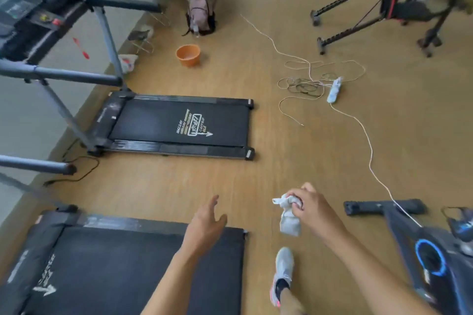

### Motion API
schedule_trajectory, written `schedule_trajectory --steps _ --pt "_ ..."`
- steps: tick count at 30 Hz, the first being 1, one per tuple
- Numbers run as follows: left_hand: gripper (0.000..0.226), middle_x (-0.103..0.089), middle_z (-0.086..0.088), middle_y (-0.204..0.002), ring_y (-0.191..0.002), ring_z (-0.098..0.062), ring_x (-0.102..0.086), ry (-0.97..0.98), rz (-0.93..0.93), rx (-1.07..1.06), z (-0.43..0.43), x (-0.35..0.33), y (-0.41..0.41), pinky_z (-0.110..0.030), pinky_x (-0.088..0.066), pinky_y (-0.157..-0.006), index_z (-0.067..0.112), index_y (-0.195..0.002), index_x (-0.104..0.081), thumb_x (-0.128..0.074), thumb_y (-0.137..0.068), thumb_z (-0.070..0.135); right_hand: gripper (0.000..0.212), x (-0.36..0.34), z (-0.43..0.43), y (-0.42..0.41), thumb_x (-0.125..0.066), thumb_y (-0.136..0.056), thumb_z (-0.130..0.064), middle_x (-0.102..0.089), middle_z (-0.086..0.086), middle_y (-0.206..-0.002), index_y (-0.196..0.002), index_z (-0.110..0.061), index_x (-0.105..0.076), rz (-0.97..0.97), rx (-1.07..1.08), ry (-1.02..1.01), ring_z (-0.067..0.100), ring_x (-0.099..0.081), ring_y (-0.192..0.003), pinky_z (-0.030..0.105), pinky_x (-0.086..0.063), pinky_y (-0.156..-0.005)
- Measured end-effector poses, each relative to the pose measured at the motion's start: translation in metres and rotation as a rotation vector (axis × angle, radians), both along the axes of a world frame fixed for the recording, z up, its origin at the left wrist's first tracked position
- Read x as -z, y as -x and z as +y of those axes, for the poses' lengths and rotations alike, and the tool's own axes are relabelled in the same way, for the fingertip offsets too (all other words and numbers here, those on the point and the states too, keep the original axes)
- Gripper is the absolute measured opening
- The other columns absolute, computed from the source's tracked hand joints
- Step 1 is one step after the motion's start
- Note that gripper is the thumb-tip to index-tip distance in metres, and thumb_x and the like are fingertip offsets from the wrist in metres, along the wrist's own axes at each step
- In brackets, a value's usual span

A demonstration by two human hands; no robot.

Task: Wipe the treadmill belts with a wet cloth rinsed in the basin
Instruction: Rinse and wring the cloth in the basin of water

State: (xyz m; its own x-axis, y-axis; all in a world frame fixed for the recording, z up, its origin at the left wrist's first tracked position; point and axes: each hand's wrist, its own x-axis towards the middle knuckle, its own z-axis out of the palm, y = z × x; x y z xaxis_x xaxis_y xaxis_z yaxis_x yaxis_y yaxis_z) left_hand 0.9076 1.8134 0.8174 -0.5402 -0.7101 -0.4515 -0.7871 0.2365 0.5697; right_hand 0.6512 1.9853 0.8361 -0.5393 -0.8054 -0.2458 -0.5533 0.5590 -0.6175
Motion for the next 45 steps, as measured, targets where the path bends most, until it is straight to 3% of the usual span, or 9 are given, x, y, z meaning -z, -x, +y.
schedule_trajectory --steps 4,9,15,21,25,29,34,36,45 --pt "0.057 -0.057 0.005 -0.146 -0.128 -0.01 -0.055 0.032 0.089 -0.066 -0.046 -0.011 0.112 -0.028 -0.045 -0.101 0.027 -0.156 -0.04 -0.059 -0.103 0.031 0.032 -0.002 -0.036 0.103 -0.064 -0.089 -0.001 -0.048 -0.01 -0.092 -0.097 -0.03 -0.076 0.0 0.054 0.018 0.003 -0.06 -0.08 0.011 -0.043 -0.06" --pt "0.054 -0.063 0.006 -0.135 -0.121 -0.009 -0.059 0.082 0.195 -0.144 -0.122 -0.037 0.217 -0.029 -0.049 -0.1 0.024 -0.152 -0.046 -0.062 -0.101 0.027 0.031 -0.047 -0.146 0.203 -0.063 -0.091 -0.002 -0.046 -0.012 -0.095 -0.102 -0.028 -0.075 0.071 -0.008 0.106 0.001 -0.059 -0.077 0.01 -0.043 -0.065" --pt "0.056 -0.064 0.008 -0.134 -0.123 -0.01 -0.059 0.085 0.181 -0.231 -0.259 -0.026 0.283 -0.028 -0.046 -0.102 0.025 -0.151 -0.048 -0.064 -0.097 0.024 0.029 -0.062 -0.318 0.277 -0.061 -0.092 0.002 -0.045 -0.011 -0.097 -0.104 -0.021 -0.075 0.121 -0.047 0.171 -0.006 -0.054 -0.084 0.003 -0.039 -0.071" --pt "0.056 -0.061 0.01 -0.136 -0.121 -0.008 -0.06 -0.058 0.148 -0.198 -0.404 0.017 0.35 -0.024 -0.046 -0.101 0.024 -0.152 -0.048 -0.062 -0.098 0.024 0.027 -0.034 -0.475 0.345 -0.061 -0.093 0.0 -0.044 -0.013 -0.095 -0.102 -0.024 -0.072 0.142 -0.076 0.102 -0.004 -0.056 -0.079 0.008 -0.04 -0.064" --pt "0.054 -0.059 0.008 -0.141 -0.13 -0.01 -0.057 -0.056 0.176 -0.19 -0.52 -0.009 0.414 -0.032 -0.047 -0.108 0.026 -0.153 -0.046 -0.057 -0.1 0.024 0.031 -0.027 -0.554 0.383 -0.062 -0.092 0.001 -0.045 -0.015 -0.095 -0.102 -0.026 -0.074 0.087 -0.05 -0.003 -0.004 -0.057 -0.078 0.008 -0.039 -0.062" --pt "0.051 -0.059 0.013 -0.138 -0.128 -0.008 -0.057 0.006 0.182 -0.125 -0.635 -0.048 0.487 -0.039 -0.053 -0.101 0.03 -0.151 -0.045 -0.054 -0.101 0.031 0.03 -0.037 -0.636 0.439 -0.062 -0.092 0.0 -0.047 -0.013 -0.094 -0.103 -0.025 -0.075 0.043 0.031 0.004 -0.002 -0.056 -0.075 0.008 -0.04 -0.062" --pt "0.047 -0.063 0.01 -0.133 -0.12 -0.01 -0.062 0.064 0.164 -0.097 -0.755 -0.04 0.587 -0.04 -0.053 -0.099 0.031 -0.148 -0.049 -0.054 -0.101 0.028 0.032 -0.019 -0.747 0.546 -0.063 -0.09 -0.001 -0.051 -0.009 -0.099 -0.103 -0.028 -0.075 0.0 0.08 0.038 0.001 -0.058 -0.077 0.02 -0.043 -0.069" --pt "0.047 -0.062 0.012 -0.133 -0.116 -0.009 -0.062 0.056 0.136 -0.121 -0.796 -0.033 0.627 -0.041 -0.055 -0.097 0.032 -0.148 -0.049 -0.053 -0.101 0.028 0.031 -0.013 -0.797 0.593 -0.063 -0.092 -0.002 -0.051 -0.01 -0.098 -0.105 -0.027 -0.075 -0.015 0.074 0.063 0.0 -0.057 -0.076 0.013 -0.04 -0.066" --pt "0.05 -0.061 0.003 -0.133 -0.12 -0.014 -0.061 0.07 0.11 -0.314 -0.978 -0.046 0.749 -0.036 -0.051 -0.101 0.023 -0.151 -0.048 -0.058 -0.102 0.027 0.03 -0.053 -1.082 0.751 -0.065 -0.092 -0.005 -0.049 -0.007 -0.097 -0.108 -0.028 -0.075 -0.012 -0.205 0.144 0.0 -0.056 -0.079 0.01 -0.041 -0.066"
